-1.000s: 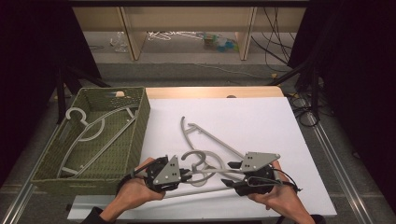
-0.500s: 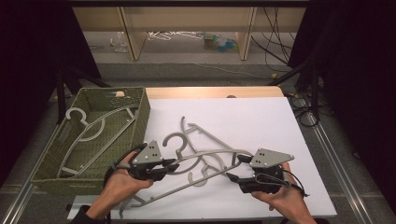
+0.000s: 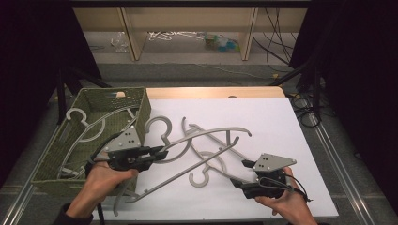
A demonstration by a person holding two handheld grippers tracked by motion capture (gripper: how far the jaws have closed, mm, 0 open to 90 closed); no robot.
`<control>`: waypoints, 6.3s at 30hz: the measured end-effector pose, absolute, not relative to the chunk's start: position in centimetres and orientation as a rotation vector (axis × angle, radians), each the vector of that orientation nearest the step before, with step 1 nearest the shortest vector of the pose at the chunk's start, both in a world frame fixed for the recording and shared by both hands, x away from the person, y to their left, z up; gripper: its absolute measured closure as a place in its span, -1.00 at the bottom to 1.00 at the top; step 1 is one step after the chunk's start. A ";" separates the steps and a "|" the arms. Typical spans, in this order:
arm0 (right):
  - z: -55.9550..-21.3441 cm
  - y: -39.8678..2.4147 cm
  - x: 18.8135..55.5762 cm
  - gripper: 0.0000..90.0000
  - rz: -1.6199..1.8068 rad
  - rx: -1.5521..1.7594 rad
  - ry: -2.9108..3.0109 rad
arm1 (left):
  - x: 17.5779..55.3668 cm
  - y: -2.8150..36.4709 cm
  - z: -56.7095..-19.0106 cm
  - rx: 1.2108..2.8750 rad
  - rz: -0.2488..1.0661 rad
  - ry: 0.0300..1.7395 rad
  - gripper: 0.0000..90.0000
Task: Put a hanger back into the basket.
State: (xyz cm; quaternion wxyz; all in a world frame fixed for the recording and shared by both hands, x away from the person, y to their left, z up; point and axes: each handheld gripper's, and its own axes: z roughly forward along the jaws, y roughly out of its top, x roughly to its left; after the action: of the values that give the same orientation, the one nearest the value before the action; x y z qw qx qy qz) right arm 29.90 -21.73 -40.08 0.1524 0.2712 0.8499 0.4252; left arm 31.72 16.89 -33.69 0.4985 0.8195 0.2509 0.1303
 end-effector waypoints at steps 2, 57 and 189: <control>-40.2 -21.8 29.9 -0.35 1.222 0.787 2.436 | 31.6 17.7 -32.6 1.970 0.324 0.617 0.77; -41.6 -21.5 30.3 -0.45 1.206 0.816 2.508 | 39.9 37.2 -32.6 1.904 0.908 1.059 0.78; -47.4 -19.2 36.1 -0.02 0.822 0.835 2.775 | 28.4 17.0 -43.1 1.822 0.485 0.727 -0.62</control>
State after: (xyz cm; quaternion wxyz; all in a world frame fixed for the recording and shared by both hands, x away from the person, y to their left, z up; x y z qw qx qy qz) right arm 36.13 -19.18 -47.39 0.0646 0.2765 0.9193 0.2724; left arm 28.39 17.00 -43.15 0.5316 0.7637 0.3048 0.2031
